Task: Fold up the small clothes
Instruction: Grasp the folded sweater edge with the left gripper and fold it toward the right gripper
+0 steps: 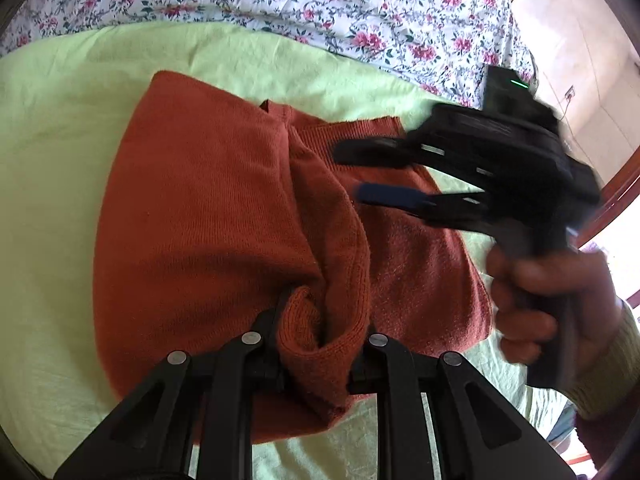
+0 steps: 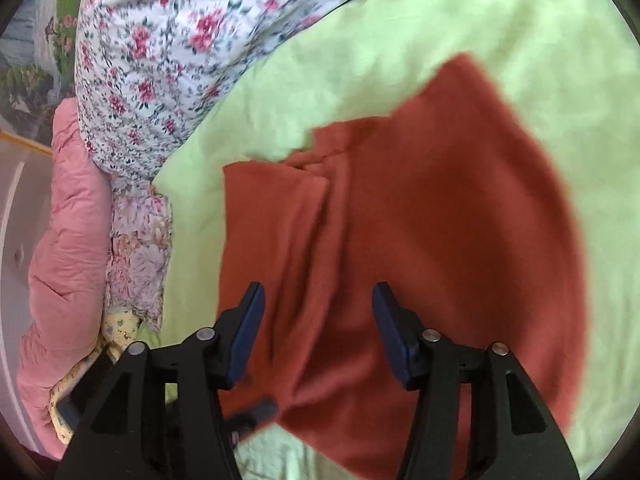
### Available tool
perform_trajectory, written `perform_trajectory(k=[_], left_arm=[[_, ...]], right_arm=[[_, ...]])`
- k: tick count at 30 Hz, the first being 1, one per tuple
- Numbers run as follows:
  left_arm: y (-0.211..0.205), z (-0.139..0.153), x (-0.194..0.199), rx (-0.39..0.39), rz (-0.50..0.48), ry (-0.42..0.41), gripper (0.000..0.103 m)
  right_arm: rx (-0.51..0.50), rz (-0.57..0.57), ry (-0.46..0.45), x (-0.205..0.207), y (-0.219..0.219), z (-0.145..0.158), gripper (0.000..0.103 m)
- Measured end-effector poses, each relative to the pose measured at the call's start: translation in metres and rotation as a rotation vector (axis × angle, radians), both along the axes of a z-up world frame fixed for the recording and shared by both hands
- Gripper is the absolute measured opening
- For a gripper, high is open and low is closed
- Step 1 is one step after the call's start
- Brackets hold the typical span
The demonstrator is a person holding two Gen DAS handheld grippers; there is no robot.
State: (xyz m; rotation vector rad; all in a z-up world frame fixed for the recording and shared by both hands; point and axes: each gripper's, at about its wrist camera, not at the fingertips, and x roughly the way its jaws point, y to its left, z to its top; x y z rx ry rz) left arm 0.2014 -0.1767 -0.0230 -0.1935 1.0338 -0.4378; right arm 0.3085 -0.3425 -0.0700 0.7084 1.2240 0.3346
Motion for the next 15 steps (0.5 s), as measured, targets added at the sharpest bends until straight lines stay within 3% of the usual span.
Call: perform_trajectory(k=[5,7,9,12,15], left_arm=[[0.001,0.011,-0.006,-0.003,-0.003,-0.015,0.018],[0.000,0.019,-0.008,-0.004,-0.005,-0.025,0.017],[-0.001,0.030,-0.009,-0.032,-0.012,-0.042,0.017],[-0.016,0.048,-0.010,-0.117,-0.069,-0.069,0.018],[-0.047,0.048,-0.010,-0.153,-0.135,-0.074,0.018]], right_arm=[[-0.007,0.071,0.038,0.047,0.041,-0.025,0.054],[-0.036,0.116,0.037,0.057,0.051,-0.026,0.015],[-0.033,0.128,0.004,0.061,0.051,-0.011,0.014],[-0.023,0.150,-0.142,0.053,0.035,0.039,0.014],[-0.099,0.181,-0.218,0.039,0.008,0.071,0.014]])
